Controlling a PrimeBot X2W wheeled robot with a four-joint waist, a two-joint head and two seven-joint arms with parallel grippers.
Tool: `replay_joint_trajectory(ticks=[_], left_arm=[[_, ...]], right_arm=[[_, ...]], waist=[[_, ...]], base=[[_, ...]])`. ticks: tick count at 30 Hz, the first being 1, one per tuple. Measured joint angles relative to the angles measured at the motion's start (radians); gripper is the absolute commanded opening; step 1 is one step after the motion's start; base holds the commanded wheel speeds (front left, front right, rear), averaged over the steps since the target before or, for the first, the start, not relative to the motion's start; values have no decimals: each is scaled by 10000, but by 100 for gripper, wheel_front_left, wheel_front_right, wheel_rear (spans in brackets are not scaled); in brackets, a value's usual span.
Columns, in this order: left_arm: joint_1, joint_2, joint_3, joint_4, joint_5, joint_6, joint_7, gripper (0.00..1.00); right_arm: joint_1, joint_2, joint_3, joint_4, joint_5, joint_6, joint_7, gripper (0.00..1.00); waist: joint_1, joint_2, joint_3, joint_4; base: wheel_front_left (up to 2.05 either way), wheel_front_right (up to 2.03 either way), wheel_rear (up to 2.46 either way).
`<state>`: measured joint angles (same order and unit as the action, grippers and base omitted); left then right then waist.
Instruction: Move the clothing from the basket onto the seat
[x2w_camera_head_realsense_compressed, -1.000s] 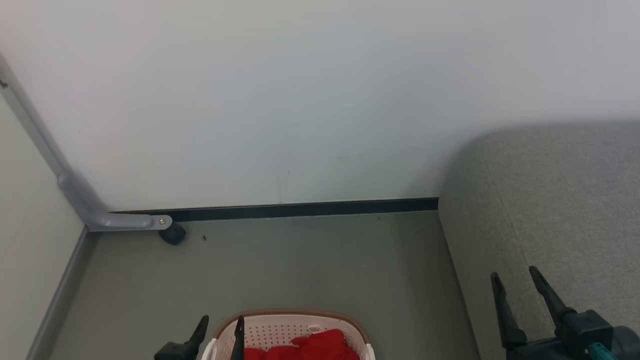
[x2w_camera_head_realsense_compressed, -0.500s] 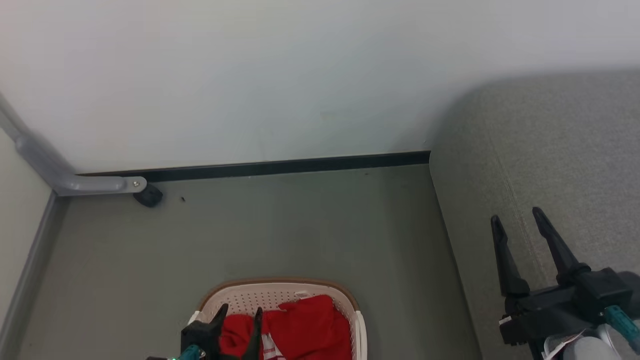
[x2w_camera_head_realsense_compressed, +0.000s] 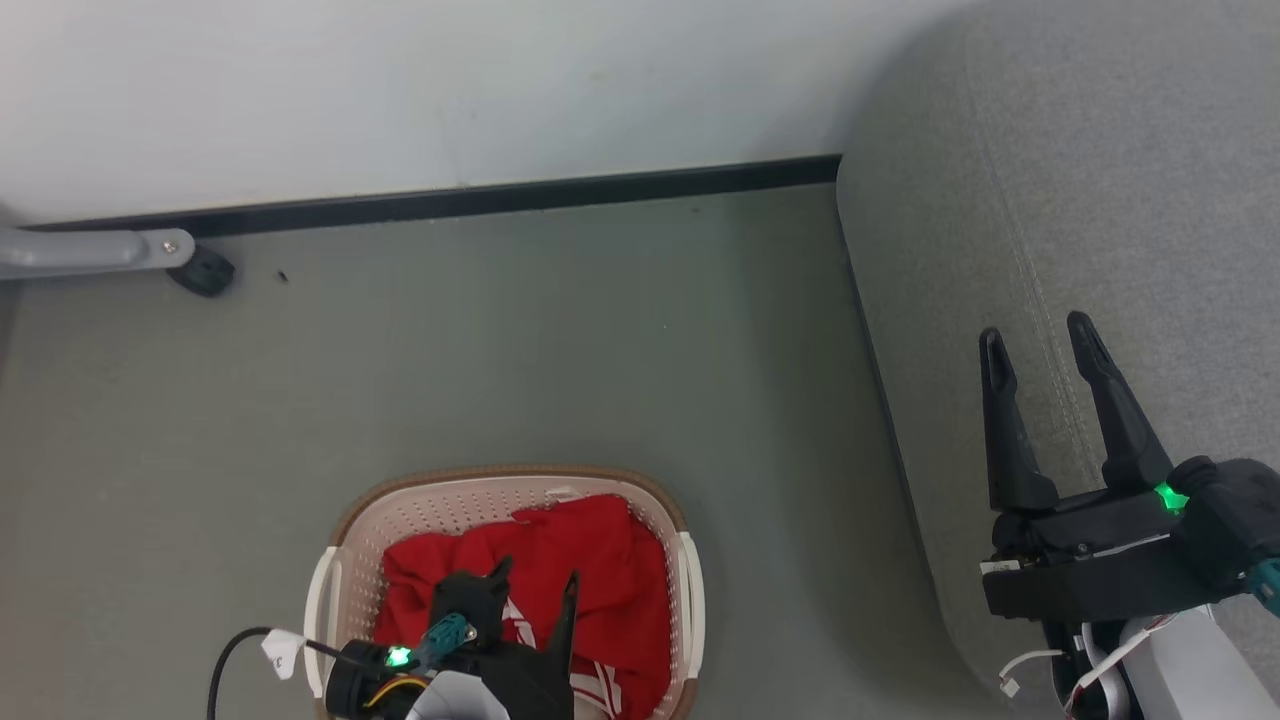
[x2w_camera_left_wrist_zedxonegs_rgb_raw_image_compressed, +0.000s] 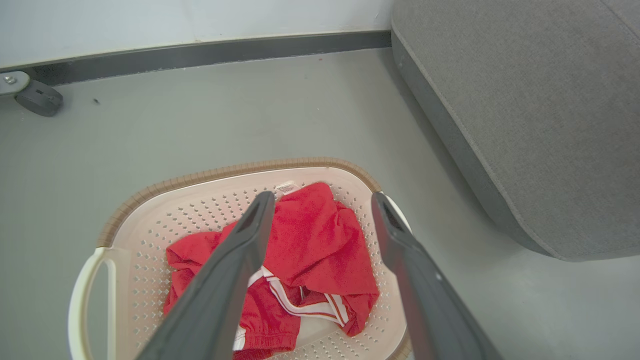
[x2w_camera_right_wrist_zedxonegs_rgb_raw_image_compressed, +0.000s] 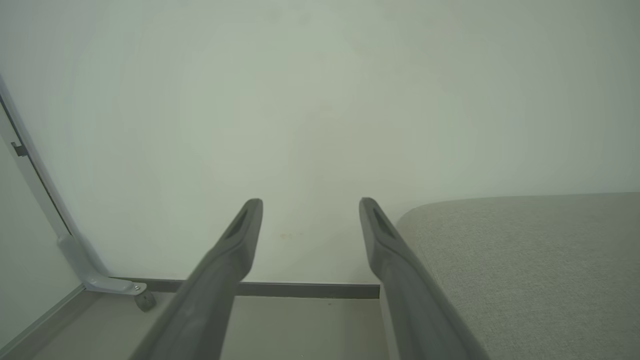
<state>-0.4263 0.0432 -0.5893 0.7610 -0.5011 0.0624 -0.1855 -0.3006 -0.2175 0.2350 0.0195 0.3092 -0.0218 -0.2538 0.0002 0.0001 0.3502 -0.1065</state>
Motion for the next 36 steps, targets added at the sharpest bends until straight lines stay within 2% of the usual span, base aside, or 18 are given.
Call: replay_joint_trajectory(ticks=[13, 30, 36], left_arm=[[-1268, 4, -784, 1057, -685, 182, 1108, 100], [-3108, 27, -326, 2516, -763, 343, 1402, 100], [-3922, 449, -336, 2842, -591, 343, 1402, 100]], right_arm=[[-760, 171, 107, -1417, -6, 130, -29, 100], [-1034, 190, -297, -2815, -13, 42, -31, 100], [-1097, 190, -416, -3300, -15, 27, -31, 100]], waist=[[1, 1, 1913, -573], [-1, 2, 4309, -1428], [-1, 0, 5236, -1619]], base=[[0, 0, 0], [0, 0, 0], [0, 0, 0]])
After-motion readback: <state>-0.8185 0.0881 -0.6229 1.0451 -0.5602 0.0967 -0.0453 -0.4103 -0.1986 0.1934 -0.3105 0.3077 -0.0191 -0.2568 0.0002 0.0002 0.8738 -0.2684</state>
